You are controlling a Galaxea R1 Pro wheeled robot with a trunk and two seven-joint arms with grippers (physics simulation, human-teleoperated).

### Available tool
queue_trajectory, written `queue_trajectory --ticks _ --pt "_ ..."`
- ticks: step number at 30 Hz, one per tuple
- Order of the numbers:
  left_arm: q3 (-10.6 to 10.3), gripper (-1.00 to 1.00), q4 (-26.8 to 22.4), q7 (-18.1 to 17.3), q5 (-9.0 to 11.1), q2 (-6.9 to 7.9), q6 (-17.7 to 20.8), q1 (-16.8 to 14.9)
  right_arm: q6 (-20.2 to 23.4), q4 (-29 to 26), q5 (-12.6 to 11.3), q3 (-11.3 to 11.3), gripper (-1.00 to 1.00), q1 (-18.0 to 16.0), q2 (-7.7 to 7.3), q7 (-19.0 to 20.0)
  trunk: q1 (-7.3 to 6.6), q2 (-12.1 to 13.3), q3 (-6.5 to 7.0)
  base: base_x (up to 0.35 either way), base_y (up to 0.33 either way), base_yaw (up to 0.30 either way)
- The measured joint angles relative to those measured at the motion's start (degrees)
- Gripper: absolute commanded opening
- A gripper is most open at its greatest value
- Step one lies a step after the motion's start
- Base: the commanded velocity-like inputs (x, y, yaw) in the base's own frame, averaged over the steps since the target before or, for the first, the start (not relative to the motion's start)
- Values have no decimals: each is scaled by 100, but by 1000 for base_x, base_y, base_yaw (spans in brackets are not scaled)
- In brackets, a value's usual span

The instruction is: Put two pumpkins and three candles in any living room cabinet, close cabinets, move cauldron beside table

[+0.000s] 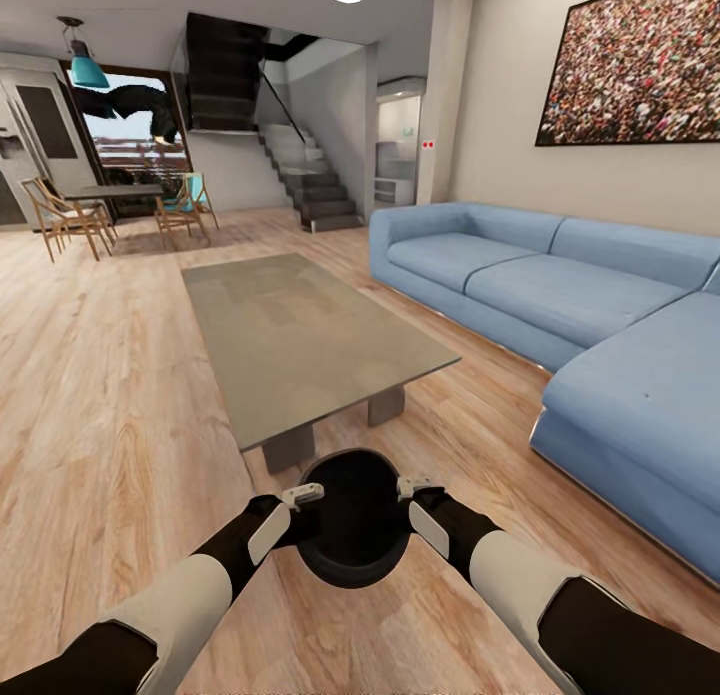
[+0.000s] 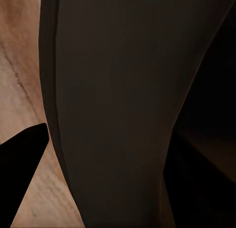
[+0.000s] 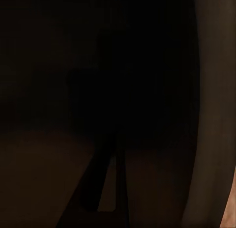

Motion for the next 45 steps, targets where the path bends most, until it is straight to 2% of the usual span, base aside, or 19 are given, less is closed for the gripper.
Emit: queue_trajectory --ticks 45 --pt "10 -100 -10 0 -27 -1 10 -1 -9 2 -10 1 -100 0 0 2 0 0 -414 0 0 0"
